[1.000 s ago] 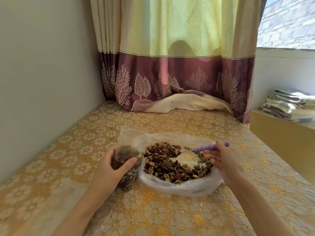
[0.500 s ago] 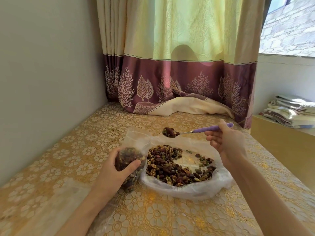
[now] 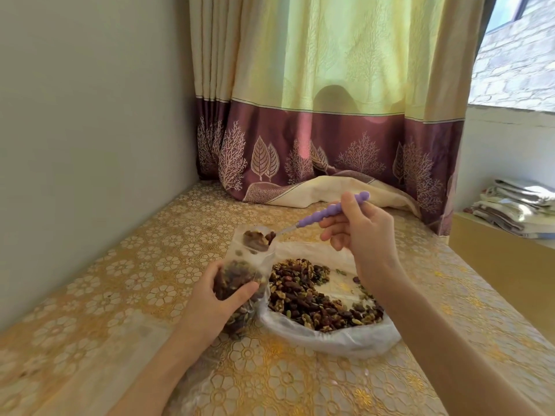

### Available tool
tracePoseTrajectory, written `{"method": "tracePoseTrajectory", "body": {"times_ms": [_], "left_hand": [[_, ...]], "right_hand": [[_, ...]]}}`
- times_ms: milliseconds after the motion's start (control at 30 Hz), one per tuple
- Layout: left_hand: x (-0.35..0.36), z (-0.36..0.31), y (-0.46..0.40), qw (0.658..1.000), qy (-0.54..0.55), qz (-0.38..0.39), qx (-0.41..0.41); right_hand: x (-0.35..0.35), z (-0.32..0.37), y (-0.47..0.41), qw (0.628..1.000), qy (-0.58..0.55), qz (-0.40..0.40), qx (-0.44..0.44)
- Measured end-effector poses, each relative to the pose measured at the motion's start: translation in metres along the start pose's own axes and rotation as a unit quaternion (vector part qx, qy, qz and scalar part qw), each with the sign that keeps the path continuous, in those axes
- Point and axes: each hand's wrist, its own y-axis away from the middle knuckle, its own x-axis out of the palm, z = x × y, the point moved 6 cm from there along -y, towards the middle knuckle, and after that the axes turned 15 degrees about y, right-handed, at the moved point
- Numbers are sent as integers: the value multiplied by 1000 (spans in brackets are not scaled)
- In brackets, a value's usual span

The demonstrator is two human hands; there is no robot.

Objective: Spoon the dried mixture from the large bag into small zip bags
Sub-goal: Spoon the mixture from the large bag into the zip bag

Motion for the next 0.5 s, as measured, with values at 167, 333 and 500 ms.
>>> {"method": "tracePoseTrajectory", "body": {"times_ms": [167, 333, 500], "left_hand": [[0, -1, -1, 1000, 3, -3, 2], [-1, -1, -1, 1000, -10, -6, 2], [-1, -1, 0, 1000, 2, -2, -3]], "right_hand": [[5, 14, 6, 993, 38, 32, -107], [1, 13, 9, 988, 41, 29, -146], [-23, -15, 9, 997, -33, -26, -69]]}}
